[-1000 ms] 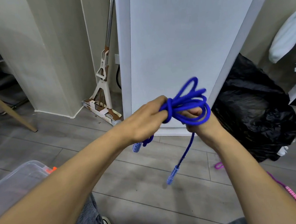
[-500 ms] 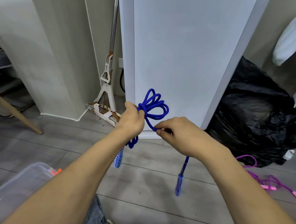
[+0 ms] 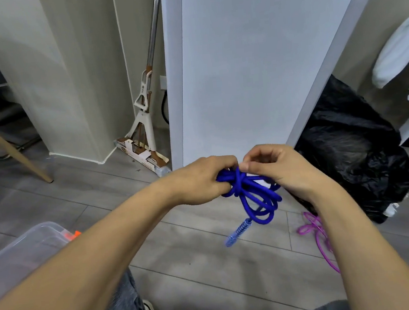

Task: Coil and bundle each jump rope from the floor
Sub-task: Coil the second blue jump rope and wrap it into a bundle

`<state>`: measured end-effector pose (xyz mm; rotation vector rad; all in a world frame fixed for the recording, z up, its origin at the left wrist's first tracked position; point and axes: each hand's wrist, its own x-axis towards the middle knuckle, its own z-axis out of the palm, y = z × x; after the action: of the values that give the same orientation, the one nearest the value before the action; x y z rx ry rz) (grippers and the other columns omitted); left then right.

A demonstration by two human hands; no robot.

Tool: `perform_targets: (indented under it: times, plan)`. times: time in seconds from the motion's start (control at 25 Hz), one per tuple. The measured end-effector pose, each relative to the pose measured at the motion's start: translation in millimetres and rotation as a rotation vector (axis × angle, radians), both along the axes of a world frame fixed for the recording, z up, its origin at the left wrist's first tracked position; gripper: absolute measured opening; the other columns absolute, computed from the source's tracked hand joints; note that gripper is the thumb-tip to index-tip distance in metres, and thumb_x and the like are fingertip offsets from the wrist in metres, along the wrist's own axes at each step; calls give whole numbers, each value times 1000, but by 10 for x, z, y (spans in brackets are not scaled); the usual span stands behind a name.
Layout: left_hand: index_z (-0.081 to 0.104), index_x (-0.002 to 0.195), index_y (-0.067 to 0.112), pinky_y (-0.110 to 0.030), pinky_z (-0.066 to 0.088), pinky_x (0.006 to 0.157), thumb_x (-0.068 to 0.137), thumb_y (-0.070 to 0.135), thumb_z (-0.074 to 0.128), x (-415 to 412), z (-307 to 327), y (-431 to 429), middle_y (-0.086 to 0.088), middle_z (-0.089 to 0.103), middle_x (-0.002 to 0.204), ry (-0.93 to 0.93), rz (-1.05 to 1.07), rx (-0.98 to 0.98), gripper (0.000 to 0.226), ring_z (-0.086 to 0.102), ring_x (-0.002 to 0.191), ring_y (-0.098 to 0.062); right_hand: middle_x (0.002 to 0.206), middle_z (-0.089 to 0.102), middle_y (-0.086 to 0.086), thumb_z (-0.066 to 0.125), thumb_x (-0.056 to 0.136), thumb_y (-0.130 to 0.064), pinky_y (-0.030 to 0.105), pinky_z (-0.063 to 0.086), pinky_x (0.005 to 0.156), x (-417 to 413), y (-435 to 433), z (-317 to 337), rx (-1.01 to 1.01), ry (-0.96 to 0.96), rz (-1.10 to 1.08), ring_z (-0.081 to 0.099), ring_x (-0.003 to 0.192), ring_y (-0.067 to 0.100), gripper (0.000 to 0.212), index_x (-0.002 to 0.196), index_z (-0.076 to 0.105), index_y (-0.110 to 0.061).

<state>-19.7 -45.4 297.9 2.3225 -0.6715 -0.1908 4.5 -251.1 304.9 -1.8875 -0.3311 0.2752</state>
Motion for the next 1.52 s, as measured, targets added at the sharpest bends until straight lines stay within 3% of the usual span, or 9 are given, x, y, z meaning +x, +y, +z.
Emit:
perform_targets:
  times: [0.24,0.32,0.52,0.72,0.88,1.0,1.08,1.2,1.52]
  plan:
    - [49,88,17,-38,45,72,81,22,45,-116,60,-215,7,47,68,313,64,-541,9,37,69,-17,68,63,7,65,83,-23,25,47,54,-1,-92,-34,324,426,29,55,52,16,14,77,72,-13]
    - [48,93,13,-27,42,66,88,33,56,-111,59,-223,6,53,70,450,59,-664,22,45,67,-14,65,66,7,62,86,-14,25,51,53,-29,-58,32,388,467,-6,59,49,16,19,72,74,-12]
    - [48,114,20,-18,42,61,99,42,52,-87,54,-263,4,60,67,243,196,-567,27,48,56,-6,52,58,4,50,96,-2,22,43,44,-1,-56,10,388,535,-169,52,41,11,46,55,68,-12]
    - [55,113,18,-18,42,57,103,35,47,6,25,-228,-1,59,71,121,327,-749,21,47,55,-8,64,35,-2,48,92,-1,17,16,39,135,-11,-190,515,626,-96,24,46,6,17,83,55,-13]
    - [53,109,11,-29,41,55,104,38,45,187,-87,-169,-2,58,68,218,646,-1090,28,45,52,-12,66,49,-2,58,99,-21,21,14,46,72,242,-267,322,504,-21,22,46,8,20,108,74,-12]
    - [47,113,17,-38,46,69,103,45,42,263,-202,2,0,61,82,27,796,-547,30,59,73,-21,65,59,0,54,102,-23,23,30,49,-79,451,-184,-187,120,68,36,43,9,24,107,75,-13]
    - [45,111,19,-38,43,70,103,42,43,268,-234,112,3,56,77,-112,692,-76,25,55,79,-26,64,62,-5,56,100,-28,23,37,55,-121,492,-100,-455,-131,95,46,46,4,22,98,75,-16]
    - [54,105,26,-38,49,72,101,41,49,258,-178,228,9,61,76,-49,385,134,17,59,81,-21,66,66,-9,66,95,-28,17,45,60,-119,347,-7,-389,-261,-47,59,59,3,12,88,75,-23]
    - [64,74,18,-30,32,53,107,33,38,67,-8,-8,-4,44,60,508,46,-704,45,29,53,-18,69,70,4,78,83,-7,26,49,56,40,123,-23,192,-80,-259,58,56,11,3,85,76,-7]
